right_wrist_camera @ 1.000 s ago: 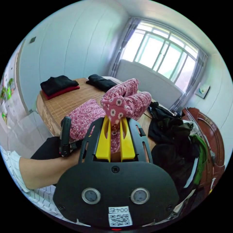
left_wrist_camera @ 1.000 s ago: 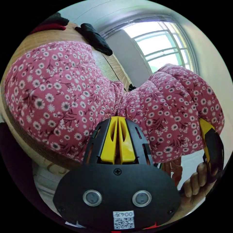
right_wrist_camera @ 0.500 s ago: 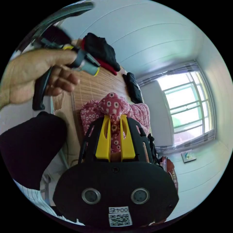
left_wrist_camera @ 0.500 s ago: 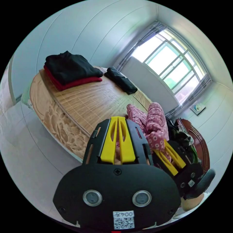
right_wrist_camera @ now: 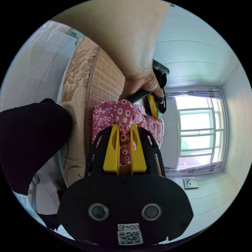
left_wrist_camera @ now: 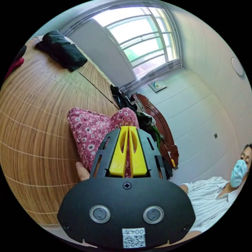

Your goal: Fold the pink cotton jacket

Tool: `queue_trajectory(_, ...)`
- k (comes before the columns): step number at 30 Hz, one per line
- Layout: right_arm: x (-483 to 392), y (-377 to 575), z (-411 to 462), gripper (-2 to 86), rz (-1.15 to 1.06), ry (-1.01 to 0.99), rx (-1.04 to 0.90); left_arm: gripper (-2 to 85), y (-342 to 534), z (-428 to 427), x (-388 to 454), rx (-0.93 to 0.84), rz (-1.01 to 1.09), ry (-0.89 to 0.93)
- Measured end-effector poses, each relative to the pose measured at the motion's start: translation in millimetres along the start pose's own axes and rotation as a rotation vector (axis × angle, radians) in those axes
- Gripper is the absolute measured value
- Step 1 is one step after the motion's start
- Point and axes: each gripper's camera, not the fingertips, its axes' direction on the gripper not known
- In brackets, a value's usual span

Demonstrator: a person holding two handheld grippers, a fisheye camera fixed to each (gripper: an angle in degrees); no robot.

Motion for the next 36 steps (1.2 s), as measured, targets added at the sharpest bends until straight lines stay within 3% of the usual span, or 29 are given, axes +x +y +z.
queue_trajectory(5,2.5,12.3,9.7,5.0,0.031,-0.042,0.026,0.7,-2.1,-10.5,59.4,0.028,0.216,0.02)
queue_trajectory(10,1.9,22.2,18.8,5.6,0.003,-0.034,0.034,0.8,-5.5,-10.3,89.5,-0.053,0.313,0.077)
queue_trajectory(14,15.3,32.4,25.3,7.7,0.0,-0.05,0.035,0.8,-13.3,7.6,100.3,-0.169,0.277,-0.118)
queue_trajectory(21,65.5,97.3,-11.9,12.3,0.116,-0.02,0.165,0.7,-15.2,11.3,120.1,-0.127,0.29,-0.28)
queue_trajectory(24,128.0,145.8,-24.7,12.9,0.316,-0.105,0.229,0.7,-17.0,-4.0,133.4,-0.033,0.307,-0.246)
queue_trajectory(28,255.8,200.6,18.7,15.1,0.755,-0.514,0.267,0.7,-16.9,-55.8,125.1,0.246,0.171,-0.061)
queue_trajectory(30,289.8,214.6,55.6,15.8,0.87,-0.61,0.25,0.8,-18.2,-78.9,119.0,0.317,0.106,-0.102)
queue_trajectory(32,318.2,233.0,109.7,16.1,1.0,-0.761,0.178,1.5,-26.9,-93.3,116.0,0.228,0.061,-0.393)
queue_trajectory(33,323.4,240.3,121.2,15.9,1.041,-0.81,0.175,1.7,-30.0,-93.4,113.4,0.18,0.04,-0.446)
queue_trajectory(34,331.5,256.8,141.0,15.6,1.13,-0.885,0.172,2.6,-37.3,-89.4,105.5,0.057,0.005,-0.478)
queue_trajectory(36,337.3,277.3,160.7,13.4,1.212,-0.938,0.161,6.6,-47.6,-81.3,91.5,-0.069,-0.039,-0.363)
